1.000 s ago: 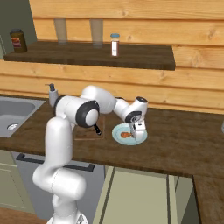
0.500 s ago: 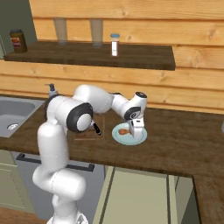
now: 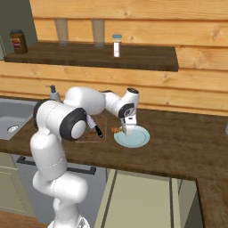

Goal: Pick up the knife from the drawer and place it on the cutting board. Then place the meat from the plate to the cutting board.

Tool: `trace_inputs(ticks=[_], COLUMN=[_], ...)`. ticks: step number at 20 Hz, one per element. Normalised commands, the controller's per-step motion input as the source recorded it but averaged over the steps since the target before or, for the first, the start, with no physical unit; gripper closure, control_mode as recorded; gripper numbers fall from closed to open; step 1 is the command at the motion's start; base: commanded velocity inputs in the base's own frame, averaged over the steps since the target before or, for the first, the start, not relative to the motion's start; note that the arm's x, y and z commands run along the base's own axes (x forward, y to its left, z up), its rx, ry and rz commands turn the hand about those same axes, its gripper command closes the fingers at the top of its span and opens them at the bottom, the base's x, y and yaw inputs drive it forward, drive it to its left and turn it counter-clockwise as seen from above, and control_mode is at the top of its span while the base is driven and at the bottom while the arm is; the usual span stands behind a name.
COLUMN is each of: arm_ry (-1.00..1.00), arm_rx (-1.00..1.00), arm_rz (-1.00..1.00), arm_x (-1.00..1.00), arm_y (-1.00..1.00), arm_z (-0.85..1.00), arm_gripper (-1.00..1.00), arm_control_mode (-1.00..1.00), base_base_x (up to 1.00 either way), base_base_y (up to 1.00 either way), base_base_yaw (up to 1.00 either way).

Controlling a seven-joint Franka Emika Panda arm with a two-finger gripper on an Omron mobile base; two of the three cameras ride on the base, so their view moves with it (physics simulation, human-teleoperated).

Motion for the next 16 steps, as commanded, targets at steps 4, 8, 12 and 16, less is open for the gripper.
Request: trace_inputs(ticks=[4, 8, 12, 16], arm_ry=[0.09, 0.12, 0.14, 0.1], arm_rx=[0.0, 0.0, -0.05, -0.05], arm_rz=[0.0, 0.0, 0.0, 0.0], arm_x=[0.22, 0.33, 0.41, 0.48], arm_y=[0.96, 0.95, 0.82, 0.56], arm_z=[0.01, 0.0, -0.02, -0.14], arm_gripper=[1.0, 1.0, 1.0, 1.0], arm_control_mode=[-1.0, -1.0, -1.0, -1.0], base_base_x=[0.0, 0.0, 0.0, 0.0], base_base_y=[0.0, 0.0, 0.0, 0.0], base_base_yaw=[0.0, 0.0, 0.0, 0.0])
